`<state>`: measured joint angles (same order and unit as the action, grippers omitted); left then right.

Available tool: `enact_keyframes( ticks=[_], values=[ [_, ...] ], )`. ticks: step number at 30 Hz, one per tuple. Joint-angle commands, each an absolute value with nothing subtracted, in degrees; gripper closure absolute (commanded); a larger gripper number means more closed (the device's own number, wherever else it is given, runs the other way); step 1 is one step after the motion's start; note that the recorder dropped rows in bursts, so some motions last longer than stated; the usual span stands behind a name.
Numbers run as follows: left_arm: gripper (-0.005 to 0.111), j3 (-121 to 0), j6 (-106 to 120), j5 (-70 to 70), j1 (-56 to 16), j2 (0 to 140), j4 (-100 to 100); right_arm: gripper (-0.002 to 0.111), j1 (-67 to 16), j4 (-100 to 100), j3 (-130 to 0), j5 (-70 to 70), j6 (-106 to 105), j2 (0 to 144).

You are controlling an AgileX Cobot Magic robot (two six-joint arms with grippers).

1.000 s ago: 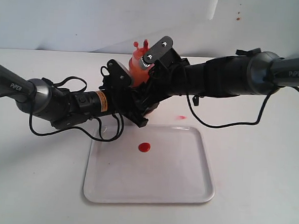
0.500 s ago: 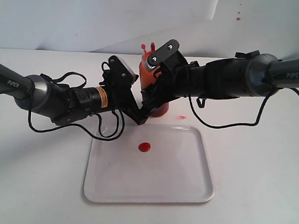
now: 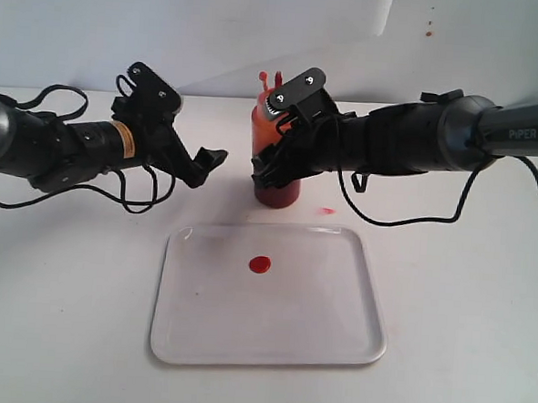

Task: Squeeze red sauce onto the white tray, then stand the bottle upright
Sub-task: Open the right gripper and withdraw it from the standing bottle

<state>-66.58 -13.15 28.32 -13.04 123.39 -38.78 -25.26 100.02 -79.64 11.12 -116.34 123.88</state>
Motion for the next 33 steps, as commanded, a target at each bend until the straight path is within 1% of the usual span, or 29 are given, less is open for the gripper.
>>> enact_keyframes(
  ticks=[1, 6, 7, 9, 11, 12, 15, 16, 17, 33],
  values=[
    [0.002, -65.3, -15.0, 28.7, -11.6, 121.0, -38.3, 0.108, -25.2, 99.9, -79.9, 14.7, -114.7, 123.5],
    [0.002, -64.7, -14.9, 29.0, -11.5, 120.5, -38.3, 0.108, -25.2, 99.9, -79.9, 14.5, -114.7, 123.5],
    [0.002, -64.7, -14.9, 29.3, -11.5, 120.5, -38.3, 0.106, -25.2, 99.9, -79.9, 14.5, -114.7, 123.5],
    [0.002, -64.7, -14.9, 29.9, -11.5, 120.5, -38.3, 0.096, -25.2, 99.9, -79.9, 14.6, -114.7, 123.5],
    [0.002, -64.7, -15.0, 30.2, -11.5, 120.5, -38.3, 0.08, -25.2, 99.9, -79.9, 14.6, -114.7, 123.5],
    [0.002, -64.7, -15.0, 30.2, -11.5, 120.5, -38.3, 0.067, -25.2, 99.9, -79.9, 14.6, -114.7, 123.5],
    [0.002, -64.7, -15.0, 30.2, -11.5, 120.5, -38.3, 0.026, -25.2, 99.9, -79.9, 14.4, -114.7, 123.5],
    [0.002, -64.7, -15.0, 30.2, -11.5, 120.5, -38.3, 0.014, -25.2, 99.9, -79.9, 14.1, -114.7, 123.5],
    [0.002, -64.7, -15.0, 30.2, -11.5, 120.5, -38.3, 0.003, -25.2, 99.9, -79.9, 13.7, -114.7, 123.5],
    [0.002, -64.7, -15.0, 30.2, -11.5, 120.5, -38.3, 0.003, -25.2, 99.9, -79.9, 12.9, -112.4, 122.8]
  ],
)
